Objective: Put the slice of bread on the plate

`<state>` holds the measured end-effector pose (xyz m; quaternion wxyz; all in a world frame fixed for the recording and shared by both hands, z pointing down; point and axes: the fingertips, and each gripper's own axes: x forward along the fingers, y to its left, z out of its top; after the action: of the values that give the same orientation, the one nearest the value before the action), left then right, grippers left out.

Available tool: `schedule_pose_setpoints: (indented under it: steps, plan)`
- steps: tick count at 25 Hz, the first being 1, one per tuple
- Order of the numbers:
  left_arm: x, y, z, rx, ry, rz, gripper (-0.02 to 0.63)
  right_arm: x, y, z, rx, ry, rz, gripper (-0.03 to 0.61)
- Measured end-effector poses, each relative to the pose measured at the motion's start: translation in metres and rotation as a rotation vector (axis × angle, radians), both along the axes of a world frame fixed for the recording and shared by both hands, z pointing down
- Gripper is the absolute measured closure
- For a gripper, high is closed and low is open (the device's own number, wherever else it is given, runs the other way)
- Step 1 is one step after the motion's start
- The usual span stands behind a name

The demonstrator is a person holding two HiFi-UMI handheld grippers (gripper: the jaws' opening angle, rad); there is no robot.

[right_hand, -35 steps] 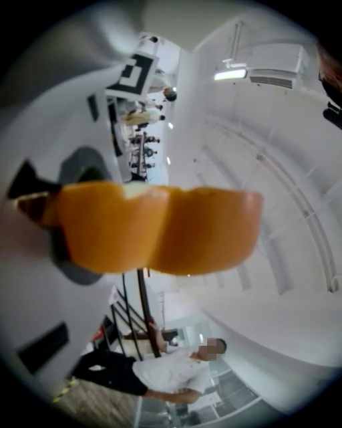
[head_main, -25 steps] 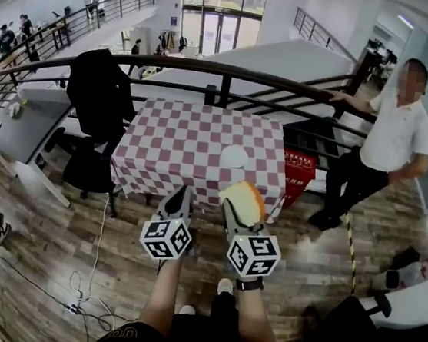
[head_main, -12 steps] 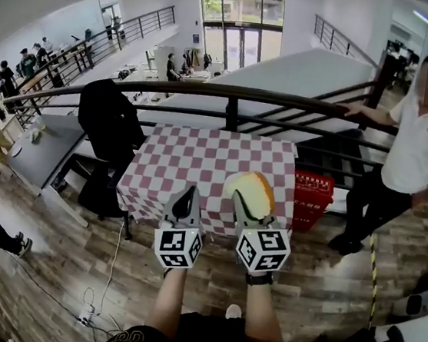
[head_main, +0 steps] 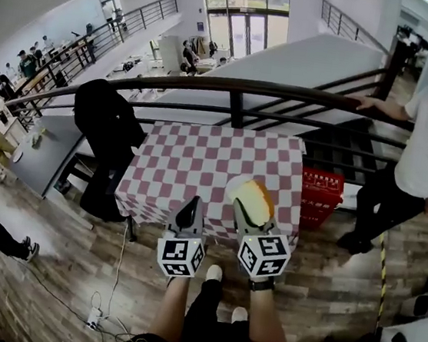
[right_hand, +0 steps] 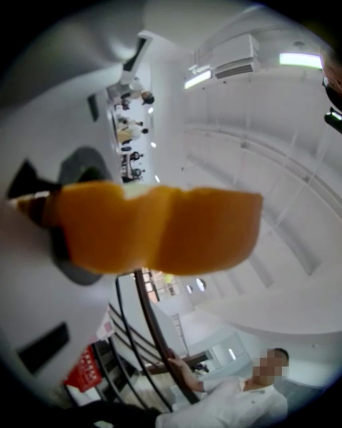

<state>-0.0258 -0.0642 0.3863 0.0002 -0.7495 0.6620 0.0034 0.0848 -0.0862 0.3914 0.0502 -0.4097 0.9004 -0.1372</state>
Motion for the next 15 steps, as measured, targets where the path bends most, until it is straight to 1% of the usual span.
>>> schedule_pose_setpoints:
  steps: [3,5,7,9,11,15]
  plan:
    - [-0.006,-0.03,0.018,-0.027,0.031,0.011,0.595,-0.005,-0.027,0.014,-0.015,0.049,0.03,0.482]
    - [-0.016,-0.056,0.031,-0.054,0.05,0.016,0.595,-0.01,-0.047,0.022,-0.002,0.12,0.065,0.482]
    - [-0.032,-0.085,0.036,-0.063,0.079,0.02,0.595,-0.02,-0.069,0.023,0.019,0.171,0.086,0.482]
    - [-0.044,-0.116,0.029,-0.047,0.089,0.031,0.595,-0.029,-0.097,0.014,0.031,0.182,0.1,0.482]
    - [-0.054,-0.145,0.016,-0.015,0.083,0.048,0.595,-0.036,-0.127,0.001,0.043,0.171,0.116,0.482]
    - [-0.09,-0.191,-0.005,0.035,0.082,0.053,0.595,-0.071,-0.172,-0.01,0.055,0.151,0.108,0.482]
